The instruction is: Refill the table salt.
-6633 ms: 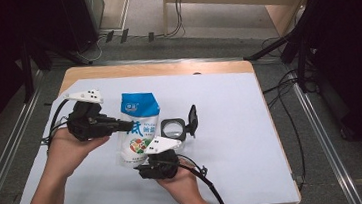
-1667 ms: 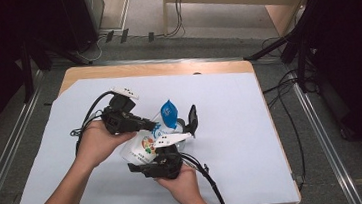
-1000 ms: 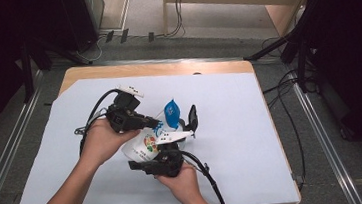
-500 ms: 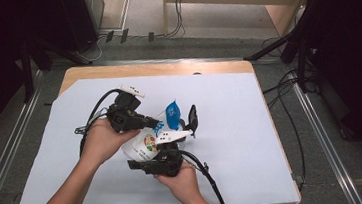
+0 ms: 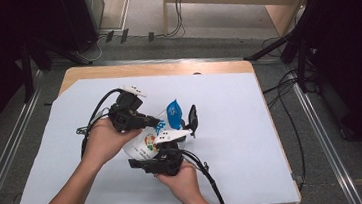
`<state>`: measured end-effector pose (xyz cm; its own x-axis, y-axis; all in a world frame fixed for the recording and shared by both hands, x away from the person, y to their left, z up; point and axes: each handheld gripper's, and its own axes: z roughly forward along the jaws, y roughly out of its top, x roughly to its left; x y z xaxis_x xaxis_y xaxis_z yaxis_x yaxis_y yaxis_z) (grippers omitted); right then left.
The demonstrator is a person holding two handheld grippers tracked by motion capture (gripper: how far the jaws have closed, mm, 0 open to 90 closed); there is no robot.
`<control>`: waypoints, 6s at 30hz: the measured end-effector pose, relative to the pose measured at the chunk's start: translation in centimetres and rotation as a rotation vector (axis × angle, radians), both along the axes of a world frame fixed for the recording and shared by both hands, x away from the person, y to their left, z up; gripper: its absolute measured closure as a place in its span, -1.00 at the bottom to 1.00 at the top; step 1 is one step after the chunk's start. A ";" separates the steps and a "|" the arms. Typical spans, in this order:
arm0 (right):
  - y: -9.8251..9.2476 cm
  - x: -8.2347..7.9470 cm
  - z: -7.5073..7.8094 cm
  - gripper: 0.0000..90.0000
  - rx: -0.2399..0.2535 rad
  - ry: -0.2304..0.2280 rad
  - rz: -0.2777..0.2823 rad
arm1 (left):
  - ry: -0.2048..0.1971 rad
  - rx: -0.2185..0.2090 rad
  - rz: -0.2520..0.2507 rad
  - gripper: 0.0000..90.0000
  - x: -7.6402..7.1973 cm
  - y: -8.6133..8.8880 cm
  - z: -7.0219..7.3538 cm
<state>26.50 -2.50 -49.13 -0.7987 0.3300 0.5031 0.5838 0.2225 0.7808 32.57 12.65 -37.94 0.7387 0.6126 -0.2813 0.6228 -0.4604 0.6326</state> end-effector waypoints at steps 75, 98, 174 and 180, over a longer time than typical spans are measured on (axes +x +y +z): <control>-0.4 1.0 0.4 0.46 0.099 0.083 0.010 | -0.001 0.053 0.020 1.00 0.9 -0.6 0.5; -0.3 1.1 0.6 0.46 0.099 0.081 0.015 | 0.008 0.039 0.015 1.00 1.0 -0.6 0.6; -0.3 0.9 0.8 0.53 0.133 0.092 0.008 | 0.026 -0.003 0.032 0.93 0.7 -0.3 0.8; -0.3 0.9 0.8 0.52 0.138 0.091 0.015 | 0.017 0.001 0.037 0.98 0.6 -0.4 0.8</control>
